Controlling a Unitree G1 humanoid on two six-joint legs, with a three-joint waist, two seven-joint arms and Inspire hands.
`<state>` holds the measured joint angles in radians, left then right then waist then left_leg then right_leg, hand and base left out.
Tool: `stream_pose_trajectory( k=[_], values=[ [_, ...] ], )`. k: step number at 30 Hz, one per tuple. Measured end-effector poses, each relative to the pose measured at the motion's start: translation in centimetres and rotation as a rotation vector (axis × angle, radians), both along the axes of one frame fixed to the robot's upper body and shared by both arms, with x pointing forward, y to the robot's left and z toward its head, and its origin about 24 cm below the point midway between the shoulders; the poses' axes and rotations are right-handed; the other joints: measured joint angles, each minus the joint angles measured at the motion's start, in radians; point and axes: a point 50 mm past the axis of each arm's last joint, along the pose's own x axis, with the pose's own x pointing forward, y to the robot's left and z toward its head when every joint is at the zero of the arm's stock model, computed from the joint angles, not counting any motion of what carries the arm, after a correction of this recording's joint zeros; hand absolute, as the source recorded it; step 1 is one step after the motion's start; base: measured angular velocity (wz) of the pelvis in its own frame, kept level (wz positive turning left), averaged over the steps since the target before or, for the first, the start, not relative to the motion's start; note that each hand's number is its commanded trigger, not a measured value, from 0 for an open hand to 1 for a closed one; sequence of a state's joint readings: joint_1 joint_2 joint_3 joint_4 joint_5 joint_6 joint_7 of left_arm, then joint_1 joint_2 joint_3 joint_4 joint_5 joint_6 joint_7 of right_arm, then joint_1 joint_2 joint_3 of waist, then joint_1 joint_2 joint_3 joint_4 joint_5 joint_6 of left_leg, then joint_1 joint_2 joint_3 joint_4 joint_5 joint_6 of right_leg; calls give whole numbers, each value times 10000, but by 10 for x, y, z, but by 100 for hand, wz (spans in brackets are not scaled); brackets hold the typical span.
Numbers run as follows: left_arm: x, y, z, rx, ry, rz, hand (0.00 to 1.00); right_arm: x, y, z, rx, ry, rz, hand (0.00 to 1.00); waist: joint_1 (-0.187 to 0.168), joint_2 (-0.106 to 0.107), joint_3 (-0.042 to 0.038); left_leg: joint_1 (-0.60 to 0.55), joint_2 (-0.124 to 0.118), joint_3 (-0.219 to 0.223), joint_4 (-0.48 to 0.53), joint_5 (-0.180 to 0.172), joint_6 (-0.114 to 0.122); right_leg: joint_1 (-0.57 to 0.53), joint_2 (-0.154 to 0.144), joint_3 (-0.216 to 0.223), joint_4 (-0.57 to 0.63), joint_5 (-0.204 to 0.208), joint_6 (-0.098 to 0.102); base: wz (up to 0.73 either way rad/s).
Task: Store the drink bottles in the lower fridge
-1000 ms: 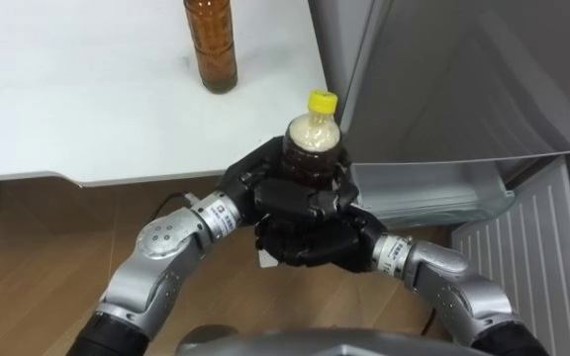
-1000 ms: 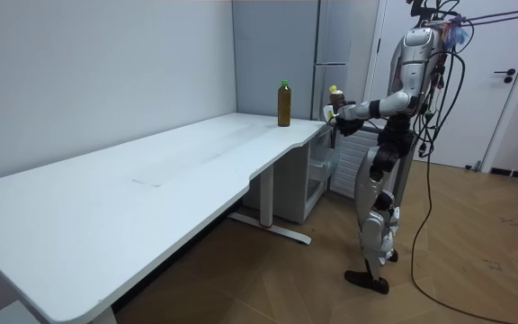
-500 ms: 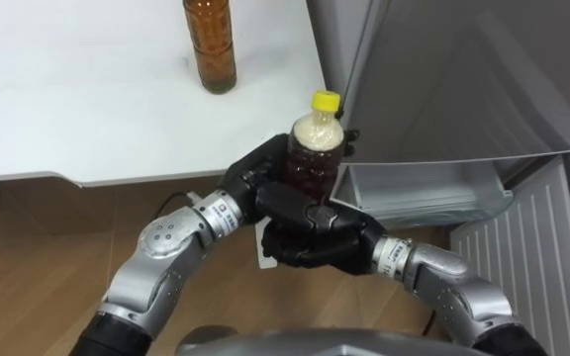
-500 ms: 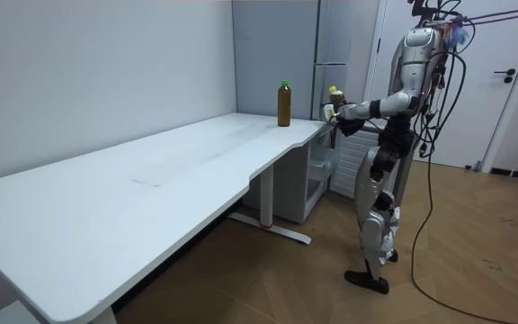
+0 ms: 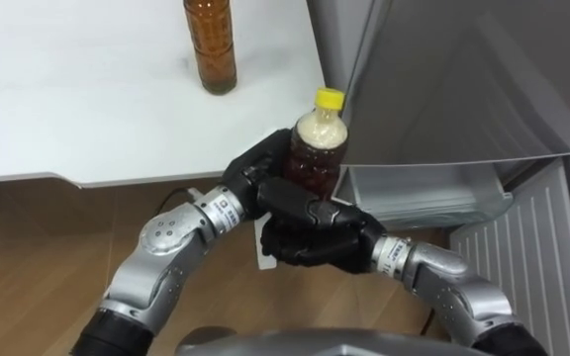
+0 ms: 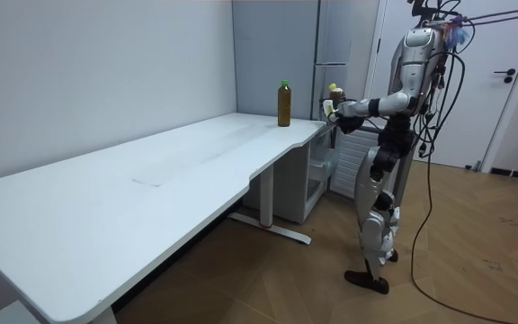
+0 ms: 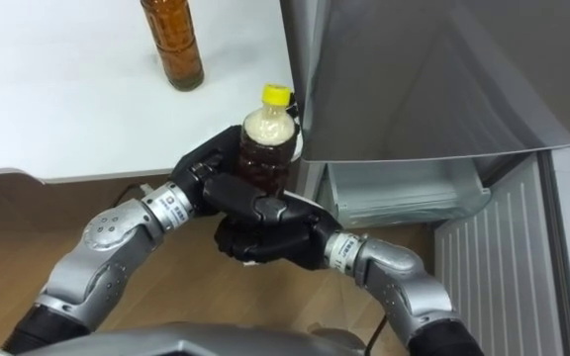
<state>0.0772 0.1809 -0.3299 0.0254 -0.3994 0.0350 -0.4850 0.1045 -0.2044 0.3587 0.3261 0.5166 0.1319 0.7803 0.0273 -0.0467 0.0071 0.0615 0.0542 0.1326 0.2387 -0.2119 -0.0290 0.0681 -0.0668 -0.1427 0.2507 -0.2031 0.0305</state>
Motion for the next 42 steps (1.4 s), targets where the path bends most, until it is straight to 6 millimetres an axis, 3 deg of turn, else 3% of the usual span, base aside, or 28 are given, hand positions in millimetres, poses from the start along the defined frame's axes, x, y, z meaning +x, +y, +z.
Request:
stream_pose_trajectory(
  k=[16, 23, 28, 34, 37, 40, 42],
  values=[
    [12, -1, 64, -1775, -2315, 39, 0, 0, 7, 10, 1313, -148, 336, 100, 68, 59, 51, -229, 62, -46, 458, -214, 23, 0, 22, -48, 26, 6, 7, 0],
    [8, -2, 91, -2259, -3523, -39, 0, -3, 6, 8, 1342, -46, 327, 100, 74, 252, 73, -237, 48, -246, 465, -221, 15, 78, 18, -202, -33, 8, 8, 6],
    [9, 12, 106, -2306, -4393, 518, 0, -13, 0, 2, 1108, 269, 253, 100, 78, 526, -1, -128, 42, -244, 359, -219, 9, 170, 18, -230, -56, 6, 8, 2],
    [5, 16, 124, -2532, -5410, 825, 0, -13, -4, 2, 1001, 268, 256, 100, 84, 442, 36, -62, 31, -231, 304, -214, 6, 141, 11, -219, -11, -2, 17, 0],
    [6, 20, 126, -2516, -5507, 1233, 0, -13, -4, 2, 951, 251, 258, 100, 83, 403, 16, -19, 26, -234, 346, -214, 6, 188, 8, -230, -39, -2, 17, 0],
    [7, 34, 132, -2334, -5855, 1917, 0, -15, -9, 0, 841, 292, 143, 100, 127, 401, 16, 39, 25, -233, 325, -210, 3, 222, 10, -229, -38, -4, 18, 0],
    [7, 46, 139, -2269, -6299, 2534, 0, -23, -17, -3, 829, 519, -200, 100, 355, 397, 19, 75, 25, -216, 302, -210, 3, 243, 14, -213, -89, -5, 20, -4]
  ],
)
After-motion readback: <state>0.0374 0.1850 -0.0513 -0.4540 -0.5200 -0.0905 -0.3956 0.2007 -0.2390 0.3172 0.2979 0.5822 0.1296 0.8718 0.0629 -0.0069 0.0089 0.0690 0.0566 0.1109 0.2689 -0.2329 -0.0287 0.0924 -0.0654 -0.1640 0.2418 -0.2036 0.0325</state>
